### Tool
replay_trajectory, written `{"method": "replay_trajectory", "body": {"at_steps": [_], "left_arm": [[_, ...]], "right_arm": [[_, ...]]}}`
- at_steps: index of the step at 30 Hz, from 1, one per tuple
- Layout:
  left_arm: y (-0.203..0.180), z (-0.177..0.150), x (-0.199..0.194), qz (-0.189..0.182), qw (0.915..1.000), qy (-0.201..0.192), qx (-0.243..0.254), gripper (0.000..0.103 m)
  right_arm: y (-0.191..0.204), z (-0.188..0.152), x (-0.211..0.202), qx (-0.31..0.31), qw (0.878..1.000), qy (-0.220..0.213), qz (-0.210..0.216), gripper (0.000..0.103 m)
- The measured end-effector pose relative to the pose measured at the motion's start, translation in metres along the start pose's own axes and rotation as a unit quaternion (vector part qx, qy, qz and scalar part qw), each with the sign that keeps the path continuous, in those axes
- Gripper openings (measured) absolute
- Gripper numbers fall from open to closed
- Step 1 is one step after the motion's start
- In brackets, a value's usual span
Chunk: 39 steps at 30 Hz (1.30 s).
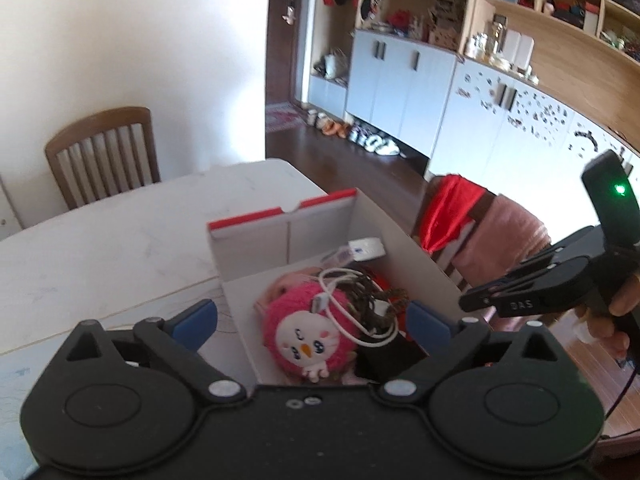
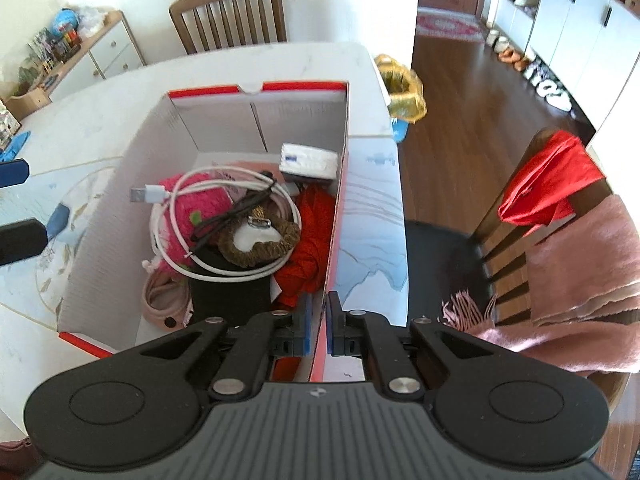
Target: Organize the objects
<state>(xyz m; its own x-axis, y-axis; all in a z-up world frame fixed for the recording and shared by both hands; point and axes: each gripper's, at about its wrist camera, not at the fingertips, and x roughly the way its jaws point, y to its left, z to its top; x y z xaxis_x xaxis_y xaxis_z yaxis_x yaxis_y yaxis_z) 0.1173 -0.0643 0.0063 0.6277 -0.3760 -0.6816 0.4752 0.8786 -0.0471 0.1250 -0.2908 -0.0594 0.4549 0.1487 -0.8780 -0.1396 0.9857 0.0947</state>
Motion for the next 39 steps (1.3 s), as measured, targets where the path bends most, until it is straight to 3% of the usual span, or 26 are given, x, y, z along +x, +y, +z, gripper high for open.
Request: {"method": "replay_trajectory", "body": {"at_steps": [6, 23, 26, 28, 39], "left_arm": [[0.005, -0.004, -0.012, 0.011, 0.9998, -0.016, -0.006, 0.102], [0.015, -0.022, -0.029, -0.015, 0.9995, -0.021, -0.019, 0.103], [0.016, -0.023, -0.032, -0.019, 0.9994, -0.022, -0.017, 0.103], [0.016, -0.025, -0.033, -0.021, 0.9994, -0.023, -0.016, 0.103], [0.002, -0.040, -0.038, -0.021, 0.9992, -0.021, -0.028, 0.103]], "right_arm": [[0.004, -0.007, -0.023, 0.008, 0.999, -0.040, 0.012, 0.006], [0.036, -0.034, -0.068, 0.000, 0.991, -0.126, 0.049, 0.008], [0.043, -0.038, -0.072, -0.009, 0.989, -0.139, 0.049, 0.024], [0.048, -0.042, -0.077, -0.014, 0.987, -0.152, 0.048, 0.047], [0.061, -0.062, -0.095, -0.031, 0.980, -0.186, 0.064, 0.080]]}}
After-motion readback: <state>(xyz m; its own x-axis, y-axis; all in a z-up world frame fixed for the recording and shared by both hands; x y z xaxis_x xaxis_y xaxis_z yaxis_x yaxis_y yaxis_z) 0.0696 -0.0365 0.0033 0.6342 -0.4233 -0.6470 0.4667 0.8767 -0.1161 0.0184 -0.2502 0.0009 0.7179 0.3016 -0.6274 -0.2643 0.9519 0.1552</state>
